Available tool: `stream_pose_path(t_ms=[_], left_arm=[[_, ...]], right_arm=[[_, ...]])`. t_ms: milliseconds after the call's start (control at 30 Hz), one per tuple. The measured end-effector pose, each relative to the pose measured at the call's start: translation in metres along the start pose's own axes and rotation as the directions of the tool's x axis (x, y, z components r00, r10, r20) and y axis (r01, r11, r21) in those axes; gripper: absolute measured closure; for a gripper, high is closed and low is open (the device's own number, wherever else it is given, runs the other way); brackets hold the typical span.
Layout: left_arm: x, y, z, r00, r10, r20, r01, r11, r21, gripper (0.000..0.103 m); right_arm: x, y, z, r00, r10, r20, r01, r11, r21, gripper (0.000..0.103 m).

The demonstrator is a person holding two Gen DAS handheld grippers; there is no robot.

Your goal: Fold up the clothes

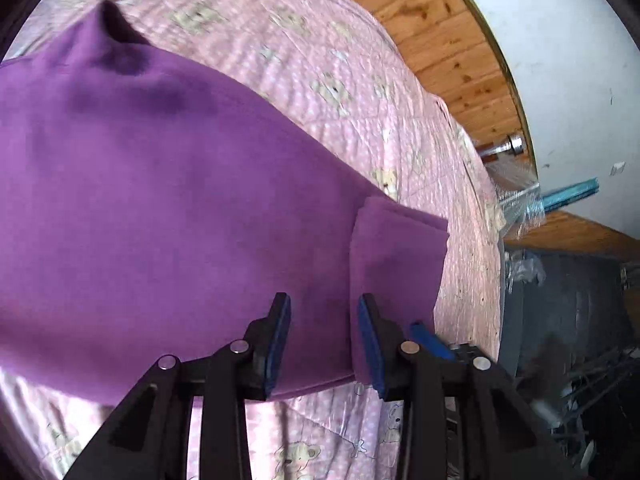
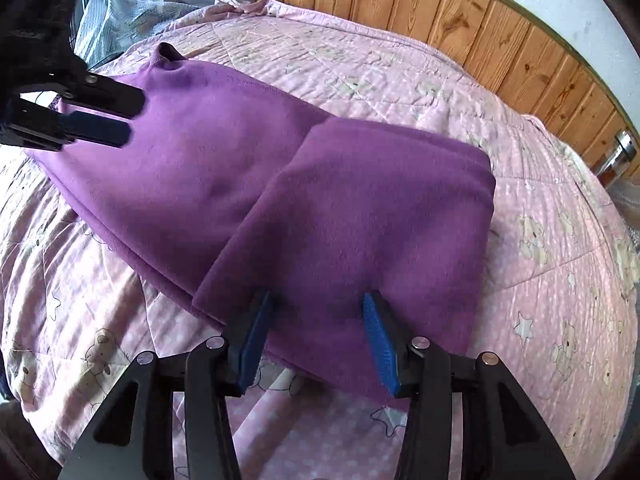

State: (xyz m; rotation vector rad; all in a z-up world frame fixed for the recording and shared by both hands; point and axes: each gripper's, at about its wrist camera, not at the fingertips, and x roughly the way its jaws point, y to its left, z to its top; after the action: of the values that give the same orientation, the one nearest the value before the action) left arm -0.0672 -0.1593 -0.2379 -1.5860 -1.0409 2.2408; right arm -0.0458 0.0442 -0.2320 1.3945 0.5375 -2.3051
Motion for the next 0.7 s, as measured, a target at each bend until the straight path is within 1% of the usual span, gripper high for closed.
stream_pose_path(t_ms=[33, 100, 133, 167, 200, 233, 267, 300, 333, 367, 400, 433, 500, 567, 600, 633, 667, 700], left_arm=[[-0.021, 0.013, 0.002, 0.999, 0.012, 0.04, -0.011, 1.0, -0.025, 0.063], [-0.068, 0.05, 0.004, 0.991, 0.054, 0.124, -0.044, 0.996, -0.078, 0.061], [-0.092, 0.073, 0.003, 0.982, 0.084, 0.167, -0.067, 0.992, -0.109, 0.06], [-0.115, 0.098, 0.001, 0.969, 0.127, 0.214, -0.097, 0.985, -0.144, 0.06], [-0.139, 0.125, -0.002, 0.947, 0.184, 0.264, -0.137, 0.973, -0.186, 0.06], [-0.162, 0.153, -0.007, 0.92, 0.247, 0.304, -0.18, 0.955, -0.234, 0.06], [-0.183, 0.181, -0.012, 0.888, 0.319, 0.332, -0.225, 0.93, -0.291, 0.059], [-0.204, 0.209, -0.017, 0.849, 0.39, 0.355, -0.267, 0.899, -0.348, 0.056], [-0.222, 0.235, -0.022, 0.819, 0.44, 0.369, -0.288, 0.871, -0.398, 0.053], [-0.233, 0.258, -0.027, 0.803, 0.464, 0.374, -0.288, 0.852, -0.438, 0.053], [-0.242, 0.28, -0.031, 0.796, 0.475, 0.376, -0.279, 0.838, -0.469, 0.05], [-0.245, 0.298, -0.031, 0.803, 0.464, 0.373, -0.257, 0.836, -0.485, 0.049], [-0.239, 0.322, -0.026, 0.834, 0.404, 0.376, -0.193, 0.852, -0.487, 0.049], [-0.227, 0.333, -0.019, 0.867, 0.327, 0.376, -0.128, 0.876, -0.466, 0.049], [-0.22, 0.335, -0.015, 0.88, 0.302, 0.367, -0.115, 0.884, -0.452, 0.049], [-0.213, 0.333, -0.011, 0.889, 0.282, 0.36, -0.106, 0.893, -0.437, 0.049], [-0.208, 0.332, -0.009, 0.892, 0.266, 0.365, -0.096, 0.902, -0.421, 0.049], [-0.207, 0.329, -0.008, 0.888, 0.255, 0.384, -0.087, 0.911, -0.403, 0.042]], right_arm=[[-0.004, -0.001, 0.005, 1.0, -0.005, -0.017, 0.005, 1.0, 0.018, 0.057], [-0.021, 0.002, 0.017, 0.998, -0.054, 0.019, 0.053, 0.998, 0.045, 0.058], [-0.029, 0.004, 0.024, 0.996, -0.076, 0.037, 0.074, 0.996, 0.056, 0.058], [-0.037, 0.012, 0.033, 0.994, -0.09, 0.057, 0.087, 0.995, 0.056, 0.058], [-0.044, 0.021, 0.042, 0.992, -0.099, 0.076, 0.095, 0.994, 0.056, 0.058], [-0.047, 0.032, 0.053, 0.992, -0.086, 0.092, 0.081, 0.995, 0.052, 0.057], [-0.049, 0.05, 0.065, 0.993, -0.059, 0.102, 0.056, 0.998, 0.033, 0.057], [-0.045, 0.071, 0.08, 0.994, -0.026, 0.104, 0.026, 1.0, -0.002, 0.057], [-0.041, 0.096, 0.093, 0.994, 0.007, 0.106, -0.002, 0.999, -0.047, 0.057], [-0.037, 0.12, 0.106, 0.993, 0.041, 0.107, -0.031, 0.995, -0.091, 0.057], [-0.033, 0.145, 0.119, 0.992, 0.078, 0.103, -0.064, 0.989, -0.133, 0.056], [-0.027, 0.173, 0.131, 0.988, 0.127, 0.087, -0.112, 0.98, -0.162, 0.056], [-0.016, 0.227, 0.154, 0.973, 0.224, 0.049, -0.209, 0.955, -0.212, 0.056], [-0.008, 0.271, 0.176, 0.948, 0.318, -0.002, -0.312, 0.931, -0.19, 0.055], [-0.003, 0.29, 0.188, 0.933, 0.36, -0.026, -0.359, 0.918, -0.17, 0.055], [0.002, 0.308, 0.201, 0.917, 0.397, -0.048, -0.399, 0.904, -0.15, 0.054], [0.01, 0.322, 0.215, 0.907, 0.416, -0.066, -0.421, 0.897, -0.133, 0.054], [0.017, 0.335, 0.229, 0.898, 0.433, -0.082, -0.44, 0.89, -0.117, 0.053]])
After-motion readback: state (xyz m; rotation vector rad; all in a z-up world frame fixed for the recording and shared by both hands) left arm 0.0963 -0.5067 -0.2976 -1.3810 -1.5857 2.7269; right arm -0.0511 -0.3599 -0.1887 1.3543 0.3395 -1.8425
